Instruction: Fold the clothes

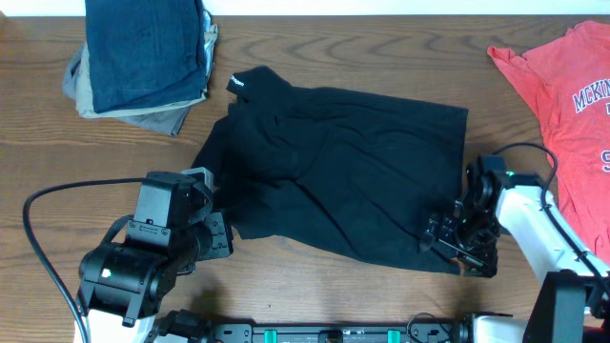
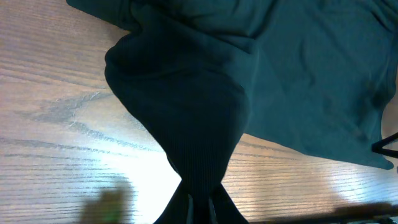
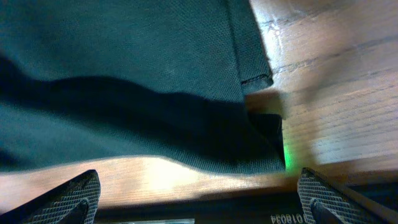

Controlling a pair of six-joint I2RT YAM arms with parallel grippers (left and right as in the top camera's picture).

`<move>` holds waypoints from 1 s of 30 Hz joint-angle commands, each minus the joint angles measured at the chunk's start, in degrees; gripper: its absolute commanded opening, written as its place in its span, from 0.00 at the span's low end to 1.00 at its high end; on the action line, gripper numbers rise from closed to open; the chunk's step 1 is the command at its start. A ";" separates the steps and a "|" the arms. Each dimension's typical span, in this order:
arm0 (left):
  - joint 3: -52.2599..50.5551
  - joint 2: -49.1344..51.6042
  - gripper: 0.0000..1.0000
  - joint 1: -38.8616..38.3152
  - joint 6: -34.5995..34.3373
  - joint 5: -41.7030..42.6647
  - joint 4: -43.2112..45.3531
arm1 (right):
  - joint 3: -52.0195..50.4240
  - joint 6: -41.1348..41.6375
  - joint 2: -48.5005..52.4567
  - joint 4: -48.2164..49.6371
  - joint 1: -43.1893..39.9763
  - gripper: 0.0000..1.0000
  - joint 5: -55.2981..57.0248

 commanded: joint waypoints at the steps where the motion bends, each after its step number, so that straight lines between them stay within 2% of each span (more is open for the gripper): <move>1: 0.04 -0.04 0.06 0.24 -0.72 -0.72 0.13 | -2.64 5.18 -0.87 1.77 0.70 0.99 1.49; 13: 0.04 -0.02 0.06 0.24 -0.70 -0.72 0.17 | -8.35 6.12 -0.87 6.67 0.70 0.99 0.55; 14: 0.04 -0.04 0.06 0.24 -0.70 -0.72 0.17 | -8.37 6.08 -0.87 6.99 0.70 0.96 -0.17; 15: 0.04 -0.04 0.06 0.24 -0.70 -0.72 0.17 | -8.37 6.08 -0.87 7.30 0.70 0.92 -0.57; 17: 0.04 -0.02 0.06 0.24 -0.70 -0.72 0.17 | -8.37 6.05 -0.87 7.96 0.70 0.73 -1.16; 21: 0.04 -0.04 0.06 0.24 -0.70 -0.72 0.15 | -8.37 5.57 -0.87 8.09 0.70 0.57 -1.14; 24: 0.04 -0.04 0.06 0.24 -0.68 -0.72 0.17 | -8.37 5.44 -0.87 8.11 0.70 0.53 -1.11; 26: 0.04 -0.04 0.06 0.24 -0.66 -0.72 0.17 | -8.37 5.44 -0.87 8.31 0.70 0.42 -1.11; 27: 0.04 -0.04 0.06 0.24 -0.48 -0.72 0.17 | -8.37 5.44 -0.87 8.44 0.70 0.39 -1.11; 30: 0.04 -0.04 0.06 0.24 -0.26 -0.72 0.15 | -8.35 5.44 -0.87 8.70 0.70 0.18 -1.09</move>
